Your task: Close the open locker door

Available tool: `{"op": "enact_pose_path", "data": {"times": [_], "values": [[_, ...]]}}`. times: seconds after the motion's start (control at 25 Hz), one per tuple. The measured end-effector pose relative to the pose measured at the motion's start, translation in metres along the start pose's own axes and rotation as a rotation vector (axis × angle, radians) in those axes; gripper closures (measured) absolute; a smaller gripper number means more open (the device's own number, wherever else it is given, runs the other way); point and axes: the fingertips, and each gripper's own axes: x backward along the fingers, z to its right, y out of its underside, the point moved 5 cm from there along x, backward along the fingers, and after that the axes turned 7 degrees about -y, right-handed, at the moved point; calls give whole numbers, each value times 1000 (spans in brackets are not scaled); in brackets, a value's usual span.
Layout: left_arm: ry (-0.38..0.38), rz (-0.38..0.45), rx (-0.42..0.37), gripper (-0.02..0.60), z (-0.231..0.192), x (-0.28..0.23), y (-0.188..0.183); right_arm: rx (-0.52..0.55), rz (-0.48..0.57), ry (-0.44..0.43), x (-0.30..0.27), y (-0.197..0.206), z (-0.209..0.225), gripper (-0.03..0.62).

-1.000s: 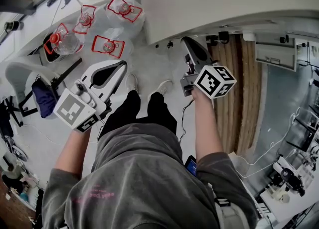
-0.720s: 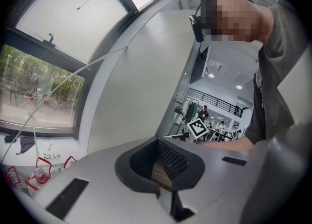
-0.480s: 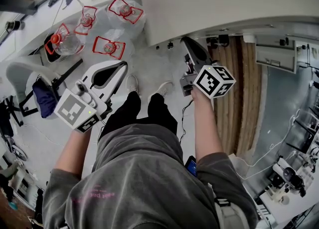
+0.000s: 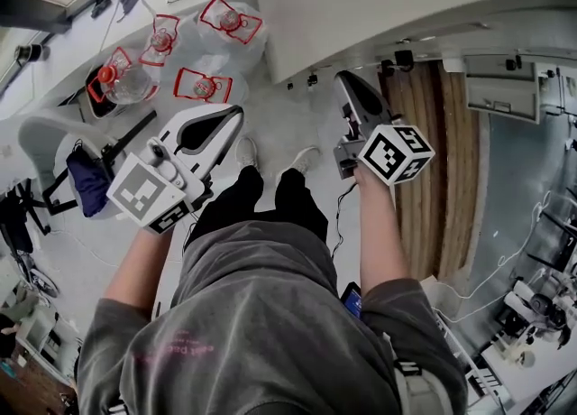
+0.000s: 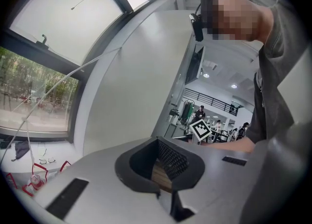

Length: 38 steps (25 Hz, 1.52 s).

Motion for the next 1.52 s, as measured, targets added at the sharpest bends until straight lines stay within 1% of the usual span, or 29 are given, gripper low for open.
{"op": "enact_pose_path", "data": {"times": [0.16,0.36,0.6,0.8,0.96,1.2,1.52], "values": [[42,2,-21,568,11,2,-4,23,35,11,20,0,-15,554],[112,-5,-57,568,28,-3,-12,28,86,42,51,0,-29,556],[211,-9,-112,568,66,-15,-19,37,177,91,105,2,-43,559],[265,-13,-140,568,99,-26,-21,41,225,114,145,2,-48,560],[300,-20,-161,568,127,-37,-23,37,258,131,179,1,-45,560],[338,-27,-194,568,179,-60,-23,22,294,149,233,5,-28,562],[385,-26,-230,568,265,-101,-17,31,345,169,324,-4,2,562]]}}
